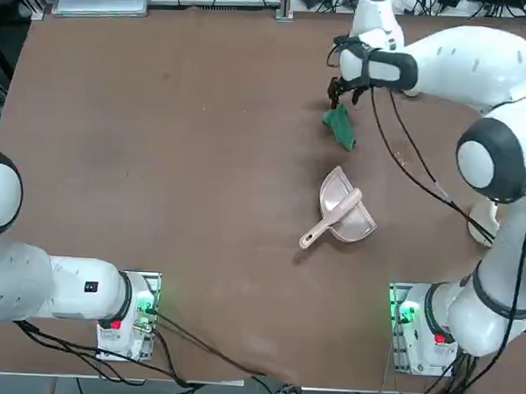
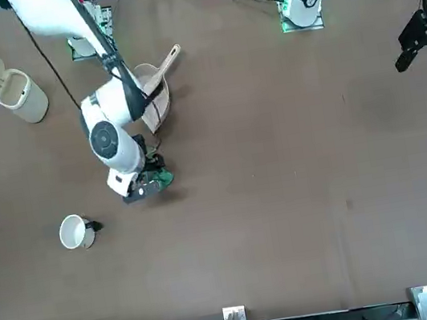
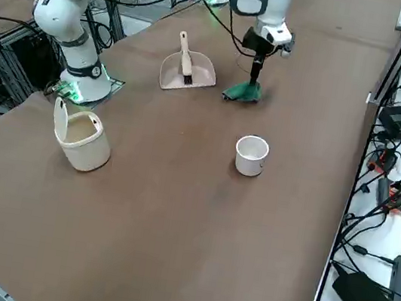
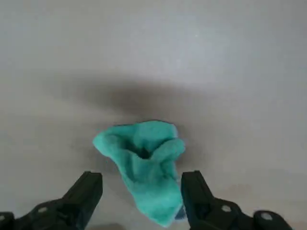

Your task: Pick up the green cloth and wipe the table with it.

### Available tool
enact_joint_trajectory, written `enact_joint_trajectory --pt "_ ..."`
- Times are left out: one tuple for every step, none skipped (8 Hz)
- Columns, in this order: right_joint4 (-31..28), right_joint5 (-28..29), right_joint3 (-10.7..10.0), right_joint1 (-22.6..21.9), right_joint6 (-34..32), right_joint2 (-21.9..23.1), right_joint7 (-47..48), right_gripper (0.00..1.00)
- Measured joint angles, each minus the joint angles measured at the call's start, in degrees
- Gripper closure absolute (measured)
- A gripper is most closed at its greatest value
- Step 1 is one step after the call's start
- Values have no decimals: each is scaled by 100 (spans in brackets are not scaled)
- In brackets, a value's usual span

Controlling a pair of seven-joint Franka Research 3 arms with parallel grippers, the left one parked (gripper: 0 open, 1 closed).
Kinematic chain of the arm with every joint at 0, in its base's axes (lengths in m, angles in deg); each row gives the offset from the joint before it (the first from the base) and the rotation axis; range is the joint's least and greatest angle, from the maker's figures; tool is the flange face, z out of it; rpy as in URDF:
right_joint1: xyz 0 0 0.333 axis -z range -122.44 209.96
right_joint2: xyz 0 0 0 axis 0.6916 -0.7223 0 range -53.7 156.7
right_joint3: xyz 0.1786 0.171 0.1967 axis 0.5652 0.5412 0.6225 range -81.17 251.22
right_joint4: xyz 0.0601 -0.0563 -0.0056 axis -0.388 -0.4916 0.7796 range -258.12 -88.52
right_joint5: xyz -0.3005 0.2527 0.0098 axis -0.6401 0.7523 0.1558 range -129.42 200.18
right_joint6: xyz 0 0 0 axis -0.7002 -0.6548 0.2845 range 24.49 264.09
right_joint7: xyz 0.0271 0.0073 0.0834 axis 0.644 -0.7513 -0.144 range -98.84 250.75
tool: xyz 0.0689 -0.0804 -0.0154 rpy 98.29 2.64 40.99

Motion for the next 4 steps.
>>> enact_joint_trajectory --pt "5 1 0 -54 164 -155 0 0" --pt "11 1 0 -78 314 -305 0 0" --pt "16 1 0 -83 416 -446 0 2" --pt "22 12 -1 -85 482 -544 9 20"
